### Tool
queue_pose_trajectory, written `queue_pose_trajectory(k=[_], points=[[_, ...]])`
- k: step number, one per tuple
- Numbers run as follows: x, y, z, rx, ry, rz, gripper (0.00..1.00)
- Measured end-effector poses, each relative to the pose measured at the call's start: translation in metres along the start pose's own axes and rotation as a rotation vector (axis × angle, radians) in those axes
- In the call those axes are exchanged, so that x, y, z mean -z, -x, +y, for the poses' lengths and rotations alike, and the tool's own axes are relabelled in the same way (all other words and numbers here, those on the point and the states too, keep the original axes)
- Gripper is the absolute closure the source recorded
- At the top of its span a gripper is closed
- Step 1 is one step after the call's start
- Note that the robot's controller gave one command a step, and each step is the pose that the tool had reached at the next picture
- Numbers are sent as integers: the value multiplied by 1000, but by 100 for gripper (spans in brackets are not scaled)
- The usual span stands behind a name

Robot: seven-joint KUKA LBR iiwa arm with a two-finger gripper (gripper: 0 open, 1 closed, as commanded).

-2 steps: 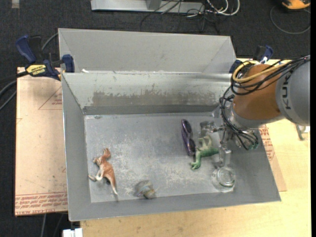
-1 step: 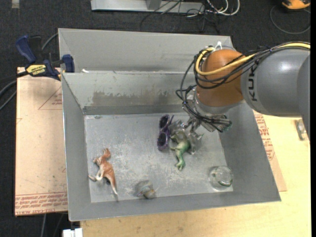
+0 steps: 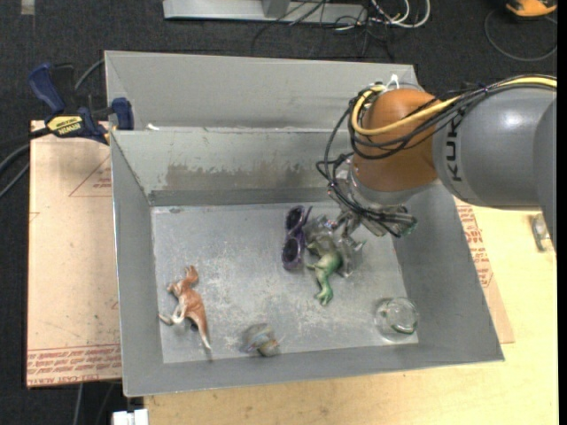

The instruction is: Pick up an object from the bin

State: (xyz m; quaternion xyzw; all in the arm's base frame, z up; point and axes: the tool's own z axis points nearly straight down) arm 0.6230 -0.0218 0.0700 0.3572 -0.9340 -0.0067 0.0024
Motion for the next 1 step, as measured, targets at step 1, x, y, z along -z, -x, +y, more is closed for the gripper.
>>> queue_pose_trajectory(k=[1], points=[[2,-1,1,-1,2,2,100]])
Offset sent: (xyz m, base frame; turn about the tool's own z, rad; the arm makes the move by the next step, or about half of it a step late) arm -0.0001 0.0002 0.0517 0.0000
